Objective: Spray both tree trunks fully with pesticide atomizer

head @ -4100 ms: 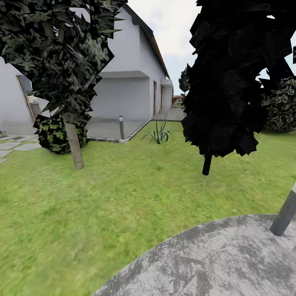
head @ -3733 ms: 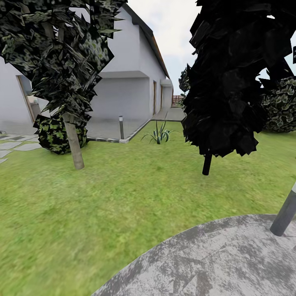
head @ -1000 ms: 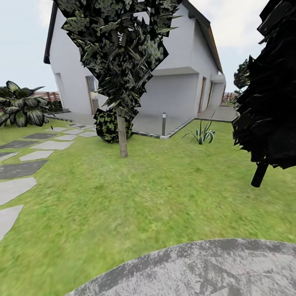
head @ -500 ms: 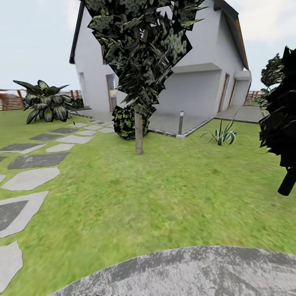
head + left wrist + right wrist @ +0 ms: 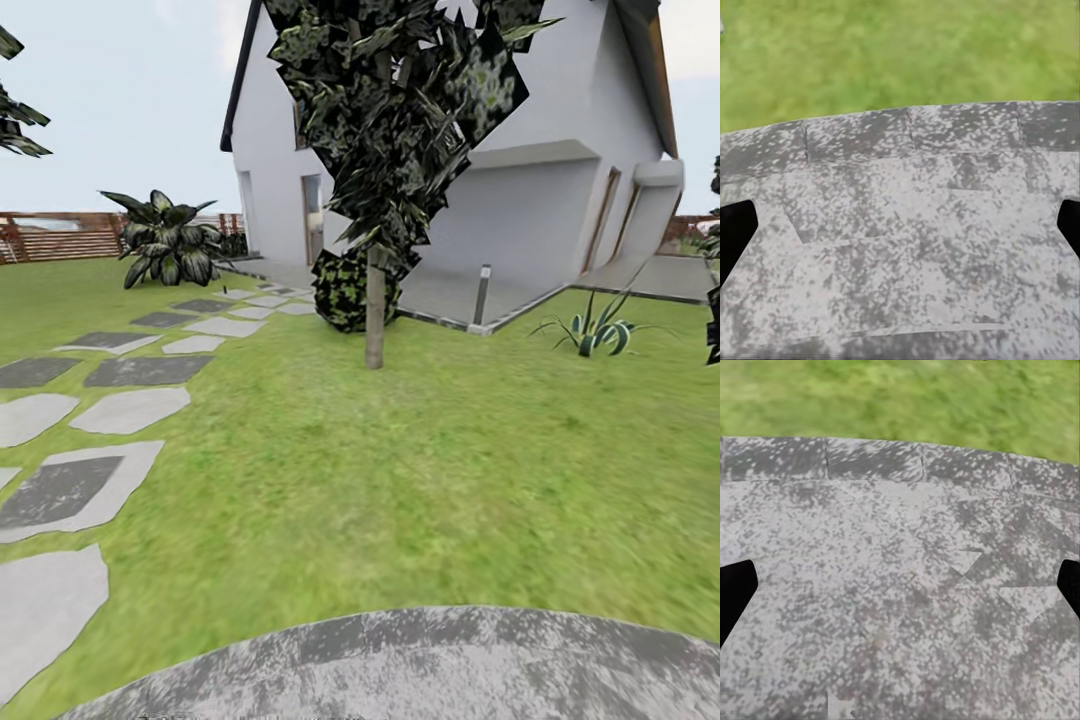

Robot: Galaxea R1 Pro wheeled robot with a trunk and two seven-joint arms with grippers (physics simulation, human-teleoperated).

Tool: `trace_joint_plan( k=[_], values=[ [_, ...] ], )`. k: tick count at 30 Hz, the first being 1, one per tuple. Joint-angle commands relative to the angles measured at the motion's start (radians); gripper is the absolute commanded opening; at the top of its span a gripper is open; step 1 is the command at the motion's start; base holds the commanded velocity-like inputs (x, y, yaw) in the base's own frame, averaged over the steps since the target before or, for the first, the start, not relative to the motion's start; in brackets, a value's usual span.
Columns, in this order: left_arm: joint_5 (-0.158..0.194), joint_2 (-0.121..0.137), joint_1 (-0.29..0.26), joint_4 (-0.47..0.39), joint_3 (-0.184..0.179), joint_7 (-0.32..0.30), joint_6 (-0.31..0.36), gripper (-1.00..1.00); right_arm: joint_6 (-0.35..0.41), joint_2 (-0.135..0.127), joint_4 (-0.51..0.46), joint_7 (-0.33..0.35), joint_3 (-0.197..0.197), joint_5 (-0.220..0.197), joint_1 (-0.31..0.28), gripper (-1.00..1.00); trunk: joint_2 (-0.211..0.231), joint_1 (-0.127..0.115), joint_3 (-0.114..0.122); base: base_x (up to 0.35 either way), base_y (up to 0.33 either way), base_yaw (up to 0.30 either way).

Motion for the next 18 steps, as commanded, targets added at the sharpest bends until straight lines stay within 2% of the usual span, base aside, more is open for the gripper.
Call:
trace_joint_plan(
  k=[1,18],
  values=[
    [0.000,0.000,0.000,0.000,0.000,0.000,0.000,1.00,0.000,0.000,0.000,0.000,0.000,0.000,0.000,1.00,-0.007,0.004,-0.004,0.000,0.000,0.256],
    [0.002,-0.003,0.000,0.001,-0.001,-0.002,-0.001,1.00,0.000,0.000,0.000,0.000,0.001,0.000,0.000,1.00,-0.126,0.069,-0.075,0.000,0.000,0.242]
  ],
)
